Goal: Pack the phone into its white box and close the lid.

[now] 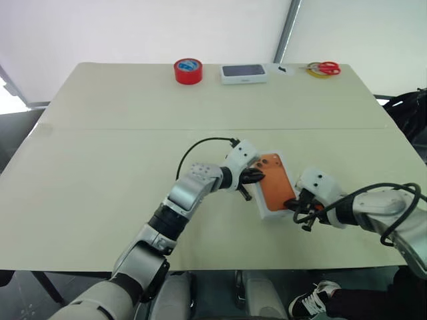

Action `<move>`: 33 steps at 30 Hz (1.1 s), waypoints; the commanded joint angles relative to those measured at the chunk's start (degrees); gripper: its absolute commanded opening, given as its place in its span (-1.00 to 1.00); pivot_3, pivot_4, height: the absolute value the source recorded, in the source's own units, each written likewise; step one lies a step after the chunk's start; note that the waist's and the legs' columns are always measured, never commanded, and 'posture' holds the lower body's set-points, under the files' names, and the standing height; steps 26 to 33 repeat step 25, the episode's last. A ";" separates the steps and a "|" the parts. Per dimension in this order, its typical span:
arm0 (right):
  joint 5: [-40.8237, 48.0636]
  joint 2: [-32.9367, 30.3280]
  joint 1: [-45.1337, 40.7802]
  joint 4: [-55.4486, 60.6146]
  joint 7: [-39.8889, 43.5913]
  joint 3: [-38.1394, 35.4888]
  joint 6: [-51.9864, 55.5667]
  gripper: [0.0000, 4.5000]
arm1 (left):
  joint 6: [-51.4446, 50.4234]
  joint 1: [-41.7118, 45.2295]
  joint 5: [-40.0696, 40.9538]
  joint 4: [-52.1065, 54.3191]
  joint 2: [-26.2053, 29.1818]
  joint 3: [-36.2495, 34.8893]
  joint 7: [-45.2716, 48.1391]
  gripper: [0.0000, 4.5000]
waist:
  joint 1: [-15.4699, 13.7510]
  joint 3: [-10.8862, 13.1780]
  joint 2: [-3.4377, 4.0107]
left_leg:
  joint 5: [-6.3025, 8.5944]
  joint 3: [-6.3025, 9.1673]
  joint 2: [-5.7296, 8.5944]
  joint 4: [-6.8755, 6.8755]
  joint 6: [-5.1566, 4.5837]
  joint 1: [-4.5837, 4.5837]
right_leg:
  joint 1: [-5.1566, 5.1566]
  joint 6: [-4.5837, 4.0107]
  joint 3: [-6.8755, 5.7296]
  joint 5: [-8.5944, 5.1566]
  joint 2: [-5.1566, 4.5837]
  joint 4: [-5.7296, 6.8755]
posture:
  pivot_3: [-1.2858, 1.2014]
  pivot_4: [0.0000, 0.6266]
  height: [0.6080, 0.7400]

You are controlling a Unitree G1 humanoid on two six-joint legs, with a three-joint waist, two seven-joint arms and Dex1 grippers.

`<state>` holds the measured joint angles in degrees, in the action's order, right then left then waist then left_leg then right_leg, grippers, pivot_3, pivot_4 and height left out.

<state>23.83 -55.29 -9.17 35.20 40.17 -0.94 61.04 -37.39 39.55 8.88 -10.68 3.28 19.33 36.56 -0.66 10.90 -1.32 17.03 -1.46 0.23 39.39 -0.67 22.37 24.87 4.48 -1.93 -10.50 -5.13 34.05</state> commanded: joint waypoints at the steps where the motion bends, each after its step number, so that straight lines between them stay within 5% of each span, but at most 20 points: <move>1: -1.03 1.33 -2.52 -2.80 -1.73 -5.55 -4.84 -0.98 | 0.36 -0.94 1.59 6.21 2.90 -6.13 -1.56 -0.77 | -0.05 0.01 0.01 | 0.00 0.00 -0.01 0.00 0.00 0.01 | 0.02 0.00 0.00 0.00 0.01 0.02 | 0.03 -0.52 0.95; 6: -3.32 5.12 -9.09 -14.15 -4.28 -9.84 -15.47 -0.98 | 0.51 -6.40 3.51 16.20 13.04 -18.97 -4.57 -0.77 | 0.16 0.01 0.03 | 0.00 -0.02 -0.05 -0.03 0.00 0.02 | 0.09 0.15 0.03 0.09 0.07 0.06 | 0.03 -0.52 0.95; 15: -2.53 8.67 -14.43 -32.64 -0.08 -12.07 -25.99 -0.98 | 2.26 -19.25 3.80 22.92 25.40 -29.52 -5.77 -0.77 | -0.06 0.02 0.02 | -0.01 -0.08 0.10 -0.03 0.02 0.02 | 0.00 0.12 0.02 0.09 -0.13 0.00 | 0.03 -0.52 0.95; 33: 0.77 10.52 -13.58 -34.35 7.12 -10.83 -28.19 -0.98 | 0.85 -26.97 6.27 28.96 24.72 -33.58 -9.50 -0.77 | -0.01 0.02 0.03 | -0.01 -0.08 0.06 -0.04 0.02 -0.02 | 0.00 0.16 0.02 0.11 -0.12 0.06 | 0.03 -0.52 0.95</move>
